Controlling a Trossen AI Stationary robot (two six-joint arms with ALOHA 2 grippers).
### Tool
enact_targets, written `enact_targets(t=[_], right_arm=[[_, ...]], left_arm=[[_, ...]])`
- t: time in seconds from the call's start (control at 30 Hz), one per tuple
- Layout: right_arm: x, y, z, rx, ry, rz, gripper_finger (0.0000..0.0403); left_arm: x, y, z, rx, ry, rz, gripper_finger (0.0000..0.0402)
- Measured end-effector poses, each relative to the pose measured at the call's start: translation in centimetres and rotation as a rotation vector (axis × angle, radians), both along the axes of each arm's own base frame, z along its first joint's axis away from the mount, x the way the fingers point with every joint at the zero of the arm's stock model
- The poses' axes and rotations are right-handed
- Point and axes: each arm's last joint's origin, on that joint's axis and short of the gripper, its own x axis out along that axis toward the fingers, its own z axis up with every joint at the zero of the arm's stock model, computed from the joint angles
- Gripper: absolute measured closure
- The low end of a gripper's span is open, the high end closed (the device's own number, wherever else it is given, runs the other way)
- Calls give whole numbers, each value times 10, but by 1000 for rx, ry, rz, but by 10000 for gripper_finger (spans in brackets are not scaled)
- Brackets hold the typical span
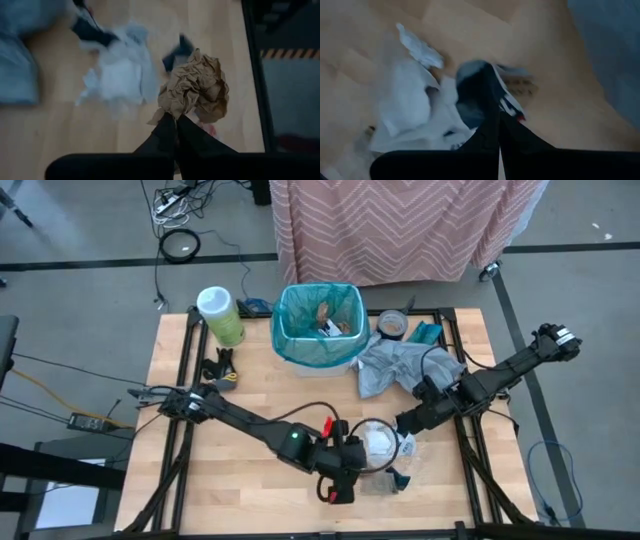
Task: Place trash/remove bag and relplace
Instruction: Put the brown napkin into the trash bin
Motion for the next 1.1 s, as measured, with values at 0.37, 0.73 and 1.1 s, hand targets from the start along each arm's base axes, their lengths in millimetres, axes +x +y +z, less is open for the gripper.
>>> enact_targets(t=[0.37, 0.73, 1.1], right_arm=[[-14, 14, -2, 33, 45, -30, 403], [-30, 22, -5, 23, 145, -77, 403], [-18, 44, -29, 15, 299, -60, 403]], left_arm=[[-25, 25, 68, 77, -293, 160, 393], [-68, 60, 89, -69, -603, 256, 392], [-126, 87, 66, -109, -699, 372, 392]])
